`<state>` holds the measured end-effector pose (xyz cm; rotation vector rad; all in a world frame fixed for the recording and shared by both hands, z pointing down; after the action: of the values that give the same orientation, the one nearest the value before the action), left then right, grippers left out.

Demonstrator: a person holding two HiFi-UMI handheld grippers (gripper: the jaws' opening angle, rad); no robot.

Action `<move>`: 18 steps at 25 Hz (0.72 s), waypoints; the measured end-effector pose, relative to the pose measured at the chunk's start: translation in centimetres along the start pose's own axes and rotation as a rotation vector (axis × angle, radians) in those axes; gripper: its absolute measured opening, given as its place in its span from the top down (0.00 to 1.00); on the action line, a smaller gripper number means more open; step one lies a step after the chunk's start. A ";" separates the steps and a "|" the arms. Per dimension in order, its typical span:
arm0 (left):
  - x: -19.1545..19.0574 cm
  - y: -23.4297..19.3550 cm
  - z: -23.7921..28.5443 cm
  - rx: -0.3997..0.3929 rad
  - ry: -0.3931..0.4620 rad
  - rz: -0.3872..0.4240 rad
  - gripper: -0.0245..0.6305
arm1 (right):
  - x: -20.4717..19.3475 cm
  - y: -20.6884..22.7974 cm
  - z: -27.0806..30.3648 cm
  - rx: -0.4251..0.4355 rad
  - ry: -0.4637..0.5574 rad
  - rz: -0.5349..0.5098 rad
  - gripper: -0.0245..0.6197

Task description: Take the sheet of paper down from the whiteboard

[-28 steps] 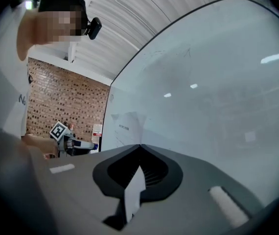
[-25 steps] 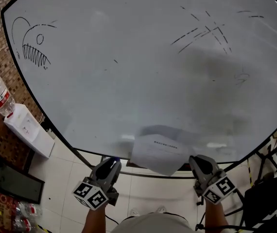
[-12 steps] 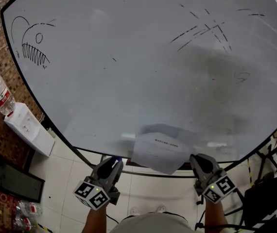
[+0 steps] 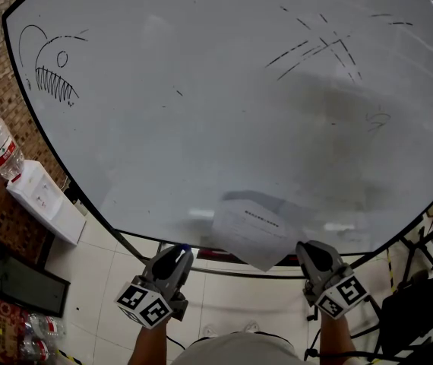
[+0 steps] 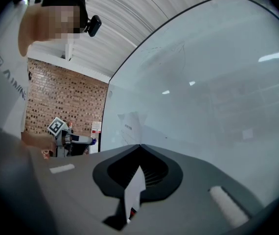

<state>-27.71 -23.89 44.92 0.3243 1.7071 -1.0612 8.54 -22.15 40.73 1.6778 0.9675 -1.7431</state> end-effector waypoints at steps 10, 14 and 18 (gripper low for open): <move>-0.2 0.1 0.1 0.000 -0.001 0.020 0.77 | -0.2 0.0 -0.2 -0.008 -0.018 -0.016 0.95; -0.1 0.4 0.3 0.020 -0.012 0.059 0.77 | -0.2 0.1 -0.2 -0.006 -0.016 -0.009 0.95; -0.3 0.5 0.4 0.023 -0.020 0.067 0.77 | -0.3 0.2 -0.3 -0.003 -0.019 -0.005 0.95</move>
<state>-27.02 -23.86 44.88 0.3816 1.6563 -1.0320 8.85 -22.08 41.02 1.6555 0.9671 -1.7565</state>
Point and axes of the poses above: the fingertips, and each gripper's own axes: z forward along the fingers, y to its right, x out of its top, the point moved 9 cm from there along -z, backward along the fingers, and after that the axes turned 7 degrees about -z, right-handed, at the moved point
